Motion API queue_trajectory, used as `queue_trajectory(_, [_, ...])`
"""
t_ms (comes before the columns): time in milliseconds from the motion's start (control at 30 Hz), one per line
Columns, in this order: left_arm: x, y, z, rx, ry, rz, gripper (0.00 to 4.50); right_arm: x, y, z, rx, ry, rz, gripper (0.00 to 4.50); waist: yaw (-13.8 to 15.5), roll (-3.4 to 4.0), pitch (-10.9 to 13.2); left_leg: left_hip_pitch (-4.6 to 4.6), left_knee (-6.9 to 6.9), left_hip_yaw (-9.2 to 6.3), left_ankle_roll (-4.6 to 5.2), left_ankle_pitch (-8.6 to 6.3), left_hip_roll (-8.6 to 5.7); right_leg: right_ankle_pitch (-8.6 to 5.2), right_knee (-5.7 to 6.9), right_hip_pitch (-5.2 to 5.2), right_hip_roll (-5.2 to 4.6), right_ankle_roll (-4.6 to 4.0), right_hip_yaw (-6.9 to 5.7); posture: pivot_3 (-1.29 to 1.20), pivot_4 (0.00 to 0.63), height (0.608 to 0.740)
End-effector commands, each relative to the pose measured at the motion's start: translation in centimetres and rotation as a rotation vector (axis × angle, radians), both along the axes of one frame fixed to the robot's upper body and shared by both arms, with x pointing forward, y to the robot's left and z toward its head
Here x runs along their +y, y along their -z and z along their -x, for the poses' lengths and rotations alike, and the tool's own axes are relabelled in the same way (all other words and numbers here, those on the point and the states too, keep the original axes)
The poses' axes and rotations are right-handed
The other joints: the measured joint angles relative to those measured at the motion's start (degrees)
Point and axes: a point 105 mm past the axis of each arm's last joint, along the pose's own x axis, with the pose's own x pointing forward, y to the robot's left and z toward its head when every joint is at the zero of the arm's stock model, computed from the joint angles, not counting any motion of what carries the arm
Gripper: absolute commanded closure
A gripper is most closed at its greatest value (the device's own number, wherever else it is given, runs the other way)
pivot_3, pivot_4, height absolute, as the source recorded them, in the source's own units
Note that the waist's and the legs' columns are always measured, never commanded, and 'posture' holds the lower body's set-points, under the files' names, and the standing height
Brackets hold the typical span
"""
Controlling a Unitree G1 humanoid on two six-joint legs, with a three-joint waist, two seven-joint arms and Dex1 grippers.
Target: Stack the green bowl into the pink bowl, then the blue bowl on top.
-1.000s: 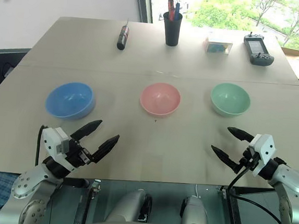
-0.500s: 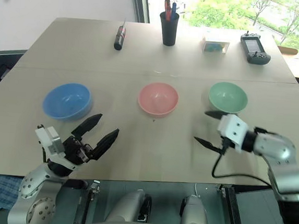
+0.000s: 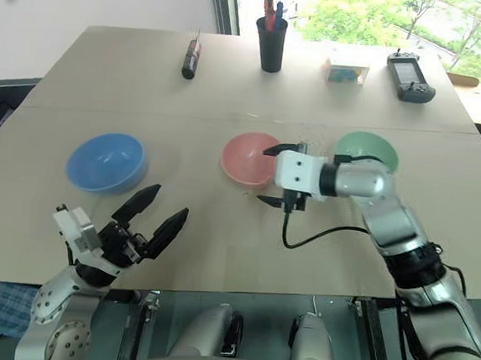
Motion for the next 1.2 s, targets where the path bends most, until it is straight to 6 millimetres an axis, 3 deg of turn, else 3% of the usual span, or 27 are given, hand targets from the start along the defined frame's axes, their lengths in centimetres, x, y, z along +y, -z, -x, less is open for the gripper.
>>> queue_trajectory(33, [0.4,-1.2,0.8,-0.056,-0.034,-0.015,0.01,1.0,-1.0,-0.4,-0.050,-0.035,0.001,0.00,0.00,0.00,0.00,-0.01,0.00,-0.01,0.00,0.00,0.00,0.00,0.00,-0.01,0.00,0.00,0.00,0.00,0.150,0.737])
queue_trajectory(433, [1.2,-0.8,2.6,-0.033,-0.096,-0.036,0.01,3.4,1.5,-1.5,0.002,-0.074,0.131,0.00,-0.63,0.00,0.02,-0.02,-0.01,0.09,-0.02,-0.01,0.09,0.03,0.00,-0.11,0.09,-0.05,0.09,0.00,0.150,0.737])
queue_trajectory(667, [1.6,-0.6,3.2,-0.015,-0.121,-0.050,0.01,3.6,2.3,-2.3,0.039,-0.034,0.182,0.00,-0.58,0.00,0.02,-0.14,-0.01,0.17,-0.05,-0.02,0.13,0.05,-0.01,-0.27,0.13,-0.09,0.16,0.00,0.150,0.737])
queue_trajectory(833, [1.7,-0.6,3.2,-0.014,-0.120,-0.056,0.00,3.7,2.5,-2.4,0.050,-0.028,0.188,1.44,-0.65,0.01,0.02,-0.21,-0.01,0.22,-0.05,-0.02,0.14,0.06,0.02,-0.40,0.17,-0.10,0.20,0.00,0.150,0.737])
queue_trajectory(1100, [1.5,-0.6,2.9,-0.018,-0.100,-0.061,0.00,3.8,2.3,-2.3,0.037,-0.029,0.179,4.29,-0.61,0.00,0.02,-0.56,0.00,0.25,-0.09,-0.01,0.15,0.09,0.06,-0.78,0.20,-0.13,0.23,0.00,0.150,0.737])
queue_trajectory(1200, [1.4,-0.5,2.7,-0.017,-0.085,-0.063,0.00,3.6,2.2,-2.3,0.025,-0.025,0.178,4.40,-0.65,0.01,0.02,-0.60,0.00,0.26,-0.09,0.00,0.16,0.09,0.05,-0.81,0.21,-0.13,0.23,0.00,0.150,0.737])
